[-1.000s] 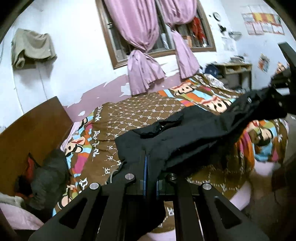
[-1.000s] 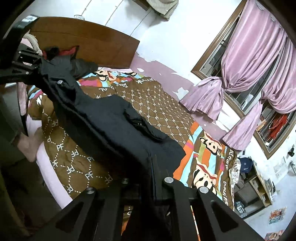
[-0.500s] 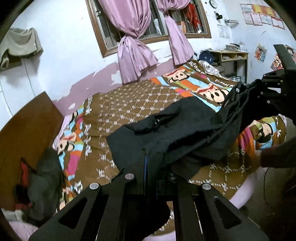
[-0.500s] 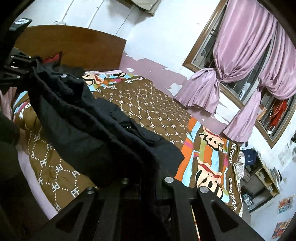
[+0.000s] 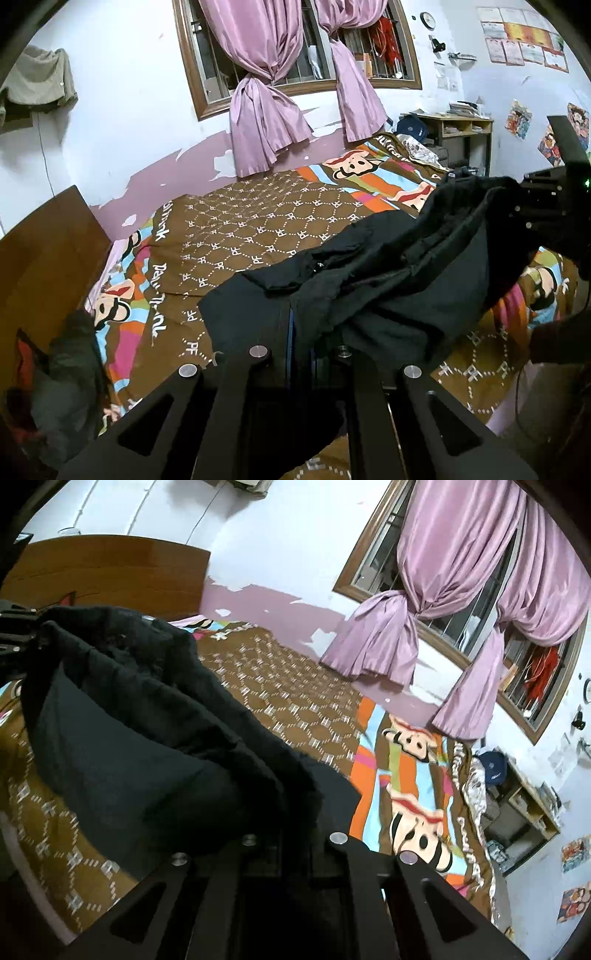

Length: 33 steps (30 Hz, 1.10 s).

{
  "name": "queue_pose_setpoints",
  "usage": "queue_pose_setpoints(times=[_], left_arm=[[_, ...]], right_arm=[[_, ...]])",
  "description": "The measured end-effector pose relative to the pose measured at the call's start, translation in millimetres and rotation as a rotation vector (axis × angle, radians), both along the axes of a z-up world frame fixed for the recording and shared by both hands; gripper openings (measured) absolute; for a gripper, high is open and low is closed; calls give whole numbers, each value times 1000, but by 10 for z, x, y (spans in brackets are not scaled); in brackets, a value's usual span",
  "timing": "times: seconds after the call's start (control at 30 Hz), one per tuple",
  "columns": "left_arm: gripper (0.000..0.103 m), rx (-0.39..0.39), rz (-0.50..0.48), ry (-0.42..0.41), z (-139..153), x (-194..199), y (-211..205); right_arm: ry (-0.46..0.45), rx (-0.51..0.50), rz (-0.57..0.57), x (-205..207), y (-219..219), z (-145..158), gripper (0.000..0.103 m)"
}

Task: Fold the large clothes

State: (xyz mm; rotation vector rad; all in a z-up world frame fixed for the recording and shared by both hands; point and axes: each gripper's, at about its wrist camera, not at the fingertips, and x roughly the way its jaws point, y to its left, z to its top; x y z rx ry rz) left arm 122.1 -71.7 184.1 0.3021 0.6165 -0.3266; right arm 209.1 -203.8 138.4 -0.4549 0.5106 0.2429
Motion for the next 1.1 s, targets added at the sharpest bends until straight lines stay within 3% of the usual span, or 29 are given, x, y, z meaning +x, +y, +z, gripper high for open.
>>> queue_pose_setpoints(times=[0.17, 0.3, 0.43, 0.57, 0.73, 0.83, 0.87, 0.9, 0.93, 0.97, 1.0, 1.07, 1.1], left_arm=[[5, -27, 72, -19, -89, 598, 140], [5, 17, 92, -31, -122, 1114, 198], [5, 47, 119, -7, -265, 1648, 241], [5, 87, 143, -16, -549, 2077, 259], [5, 79, 188, 15, -966, 2474, 338], [7, 58, 201, 76, -1113, 2605, 398], [9, 49, 206, 95, -1162, 2603, 427], [11, 45, 219, 102, -1173, 2598, 433], [15, 41, 235, 100, -1170, 2566, 446], [26, 40, 258, 82, -1147, 2495, 471], [35, 37, 270, 61, -1113, 2463, 466], [79, 7, 288, 5, -1018, 2364, 469], [84, -15, 298, -27, -963, 2305, 477]], right_arm=[[2, 28, 0, 546, 74, 79, 8], [66, 24, -18, 1149, 116, -22, 8], [125, 33, -62, 1796, 191, -287, 8], [137, 18, -81, 2163, 248, -609, 10], [179, 164, -90, 2364, 127, -885, 16], [191, 182, -74, 2336, 116, -932, 26], [175, 169, -67, 2308, 118, -914, 39], [153, 161, -67, 2289, 115, -885, 61], [116, 169, -74, 2238, 88, -826, 71], [88, 184, -81, 2229, 72, -781, 80], [60, 204, -89, 2191, 46, -723, 81], [48, 228, -91, 2160, -3, -645, 81], [42, 240, -94, 2140, -26, -613, 84]])
